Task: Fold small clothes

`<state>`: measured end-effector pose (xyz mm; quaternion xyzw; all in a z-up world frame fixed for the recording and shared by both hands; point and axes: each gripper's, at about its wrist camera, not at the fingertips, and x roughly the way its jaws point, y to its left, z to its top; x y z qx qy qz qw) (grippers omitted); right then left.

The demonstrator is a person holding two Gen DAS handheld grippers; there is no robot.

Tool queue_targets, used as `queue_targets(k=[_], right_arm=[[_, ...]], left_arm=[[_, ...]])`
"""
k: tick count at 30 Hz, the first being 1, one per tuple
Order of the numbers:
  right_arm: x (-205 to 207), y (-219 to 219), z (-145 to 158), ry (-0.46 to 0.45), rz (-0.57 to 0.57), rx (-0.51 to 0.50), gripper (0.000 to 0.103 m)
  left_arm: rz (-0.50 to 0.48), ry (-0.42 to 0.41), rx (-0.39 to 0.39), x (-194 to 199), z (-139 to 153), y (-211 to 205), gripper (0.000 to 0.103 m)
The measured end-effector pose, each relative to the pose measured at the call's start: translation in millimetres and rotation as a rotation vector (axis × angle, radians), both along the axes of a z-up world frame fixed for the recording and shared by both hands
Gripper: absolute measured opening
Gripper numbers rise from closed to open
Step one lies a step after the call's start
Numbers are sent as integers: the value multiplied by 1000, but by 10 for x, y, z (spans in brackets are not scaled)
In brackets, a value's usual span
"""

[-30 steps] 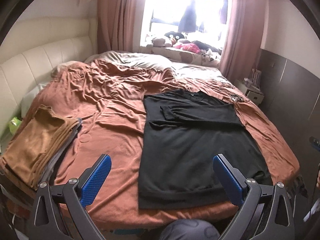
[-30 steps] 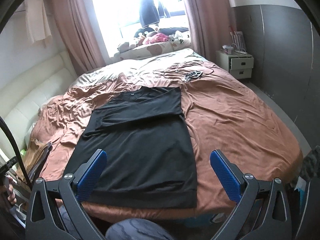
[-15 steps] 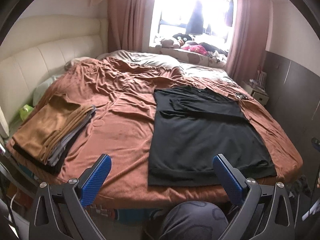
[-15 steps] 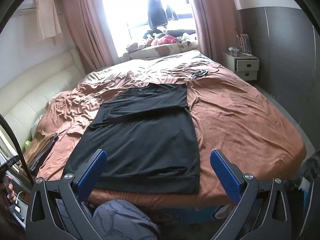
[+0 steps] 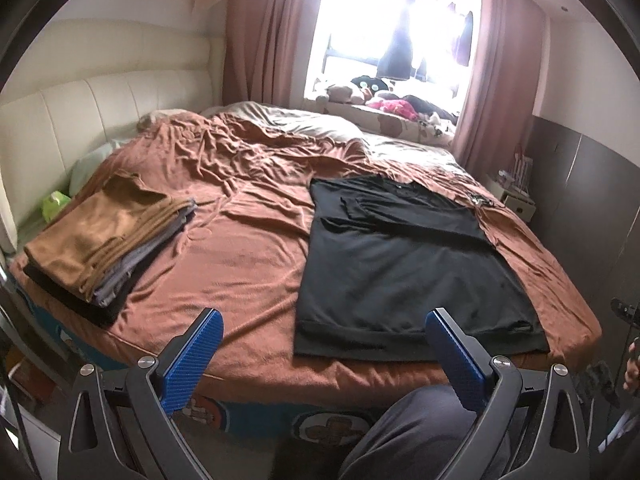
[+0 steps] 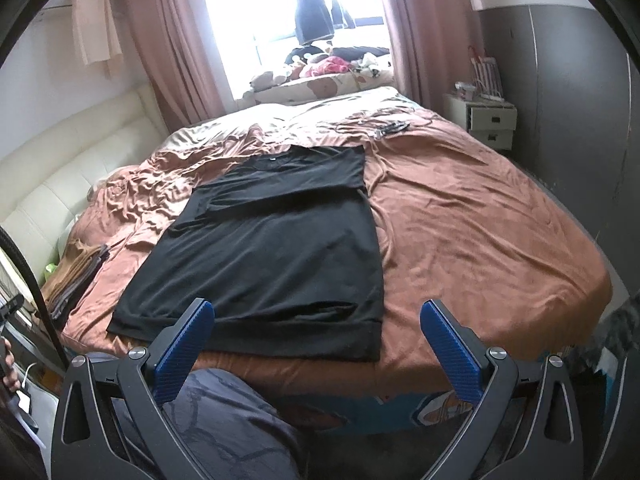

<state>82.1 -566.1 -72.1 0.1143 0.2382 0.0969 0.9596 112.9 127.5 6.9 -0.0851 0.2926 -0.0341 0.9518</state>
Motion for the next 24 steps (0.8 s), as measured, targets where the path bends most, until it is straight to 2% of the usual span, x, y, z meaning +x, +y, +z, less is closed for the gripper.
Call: queue_targets(k=[10,14,21,24], right_arm=[[281,-98,-233,77,2,42,85],[423,-149,-353,114,6,57,80],[707,-203,-567,181,26,93,70],[823,-233,-674,210,32,132,66]], left_arm=[[33,101,-67,280,-424,164,77],[54,152,-100,422,-598,289,71],[101,264,-200,732,-1000,502,47],[103,306,-240,853,-1135,532,45]])
